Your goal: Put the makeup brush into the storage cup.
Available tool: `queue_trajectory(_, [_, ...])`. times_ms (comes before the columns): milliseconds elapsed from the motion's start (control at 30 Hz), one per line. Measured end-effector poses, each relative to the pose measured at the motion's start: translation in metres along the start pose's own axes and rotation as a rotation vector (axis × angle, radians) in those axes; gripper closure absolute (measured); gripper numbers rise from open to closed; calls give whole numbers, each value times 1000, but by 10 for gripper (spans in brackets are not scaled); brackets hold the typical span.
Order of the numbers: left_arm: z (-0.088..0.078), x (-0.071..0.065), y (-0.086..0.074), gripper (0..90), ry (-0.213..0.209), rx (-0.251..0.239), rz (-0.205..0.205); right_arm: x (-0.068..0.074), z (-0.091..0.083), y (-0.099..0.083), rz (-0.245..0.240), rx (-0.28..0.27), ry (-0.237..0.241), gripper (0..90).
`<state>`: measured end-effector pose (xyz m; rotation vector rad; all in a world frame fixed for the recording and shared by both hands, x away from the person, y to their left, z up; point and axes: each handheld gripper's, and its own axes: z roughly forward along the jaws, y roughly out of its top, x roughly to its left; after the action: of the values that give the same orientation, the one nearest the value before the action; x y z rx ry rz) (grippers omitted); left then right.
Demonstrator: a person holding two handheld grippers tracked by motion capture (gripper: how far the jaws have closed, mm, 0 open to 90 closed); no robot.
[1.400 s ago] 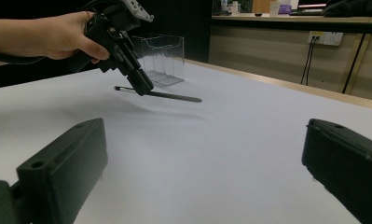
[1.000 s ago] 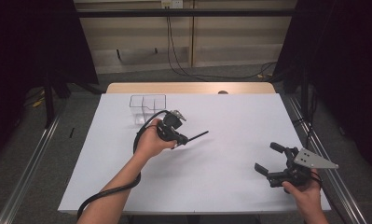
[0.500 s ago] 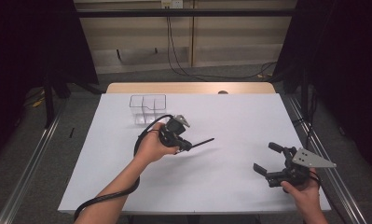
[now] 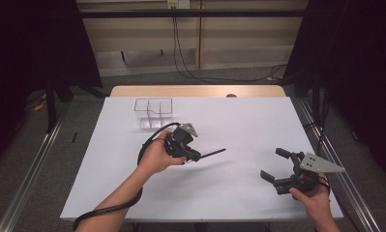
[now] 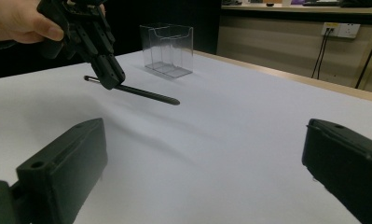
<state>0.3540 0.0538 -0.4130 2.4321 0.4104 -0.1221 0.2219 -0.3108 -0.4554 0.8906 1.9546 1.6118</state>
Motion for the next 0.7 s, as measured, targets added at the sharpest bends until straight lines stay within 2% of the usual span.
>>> queue_trajectory(167, [-1,-6,-1,843,-9,4,8,3,4,2,-25,30,14,0])
queue_trajectory(333, [0,-9,0,843,-23,-4,9,6,8,7,-31,35,39,0])
queue_trajectory(567, [1,-15,3,843,-33,4,36,10,15,12,-38,55,65,0])
queue_trajectory(700, [2,-15,4,843,-40,-1,32,10,21,15,-54,88,92,0])
